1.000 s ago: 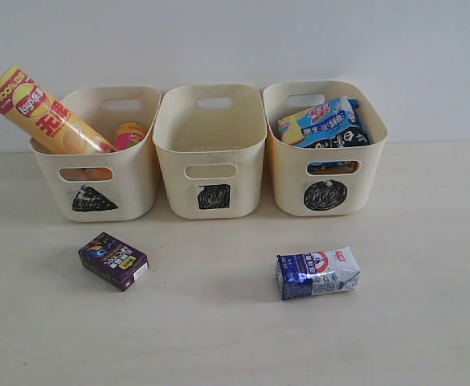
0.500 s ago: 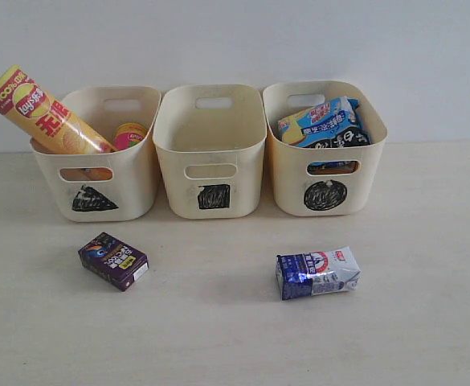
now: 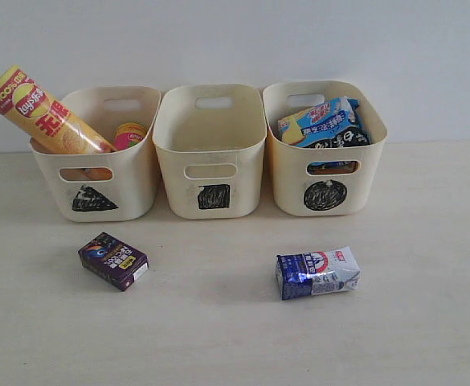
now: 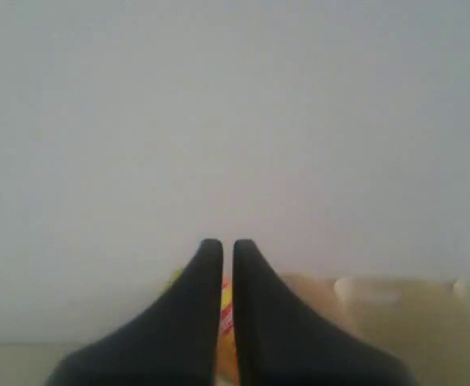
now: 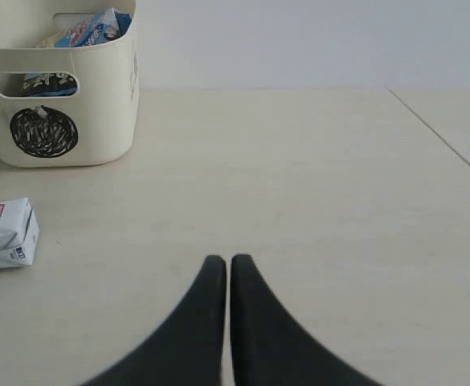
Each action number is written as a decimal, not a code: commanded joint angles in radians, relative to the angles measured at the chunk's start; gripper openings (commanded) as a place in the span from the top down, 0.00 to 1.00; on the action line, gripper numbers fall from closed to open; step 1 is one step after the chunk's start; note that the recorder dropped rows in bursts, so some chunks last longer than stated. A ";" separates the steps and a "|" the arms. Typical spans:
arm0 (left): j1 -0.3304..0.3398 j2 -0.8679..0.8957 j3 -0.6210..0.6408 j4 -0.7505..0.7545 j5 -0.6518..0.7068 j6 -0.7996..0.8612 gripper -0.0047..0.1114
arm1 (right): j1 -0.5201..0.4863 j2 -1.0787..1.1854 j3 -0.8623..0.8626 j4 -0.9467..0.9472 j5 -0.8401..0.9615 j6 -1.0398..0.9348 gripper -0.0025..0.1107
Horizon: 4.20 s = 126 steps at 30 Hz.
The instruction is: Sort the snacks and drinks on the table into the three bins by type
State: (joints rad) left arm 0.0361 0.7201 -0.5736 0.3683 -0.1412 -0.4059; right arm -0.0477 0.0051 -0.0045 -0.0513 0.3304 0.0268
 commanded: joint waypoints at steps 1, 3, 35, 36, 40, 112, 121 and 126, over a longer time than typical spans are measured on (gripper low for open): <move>-0.030 0.164 -0.119 0.152 0.232 0.013 0.92 | -0.002 -0.005 0.005 -0.007 -0.007 -0.002 0.98; -0.077 0.233 -0.166 0.170 0.316 0.087 0.92 | -0.002 -0.005 0.005 -0.007 -0.007 -0.002 0.98; -0.304 1.020 -0.715 -0.641 1.177 2.043 0.92 | -0.002 -0.005 0.005 -0.007 -0.007 -0.002 0.98; -0.304 1.036 -0.726 -0.641 1.177 2.085 0.91 | -0.002 -0.005 0.005 -0.007 -0.007 -0.002 0.98; -0.304 1.076 -0.751 -0.639 1.140 2.187 0.72 | -0.002 -0.005 0.005 -0.007 -0.007 -0.002 0.98; -0.437 1.317 -0.759 -0.222 1.005 1.792 0.92 | -0.002 -0.005 0.005 -0.007 -0.009 -0.002 0.98; -0.614 1.164 -0.759 -0.211 1.050 1.537 0.92 | -0.002 -0.005 0.005 -0.007 -0.009 -0.002 0.98; -0.644 1.052 -0.759 -0.219 0.963 1.340 0.92 | -0.002 -0.005 0.005 -0.007 -0.009 -0.002 0.98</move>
State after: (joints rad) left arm -0.6022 1.8213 -1.3327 0.1559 0.8743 0.9953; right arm -0.0477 0.0051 0.0004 -0.0513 0.3304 0.0268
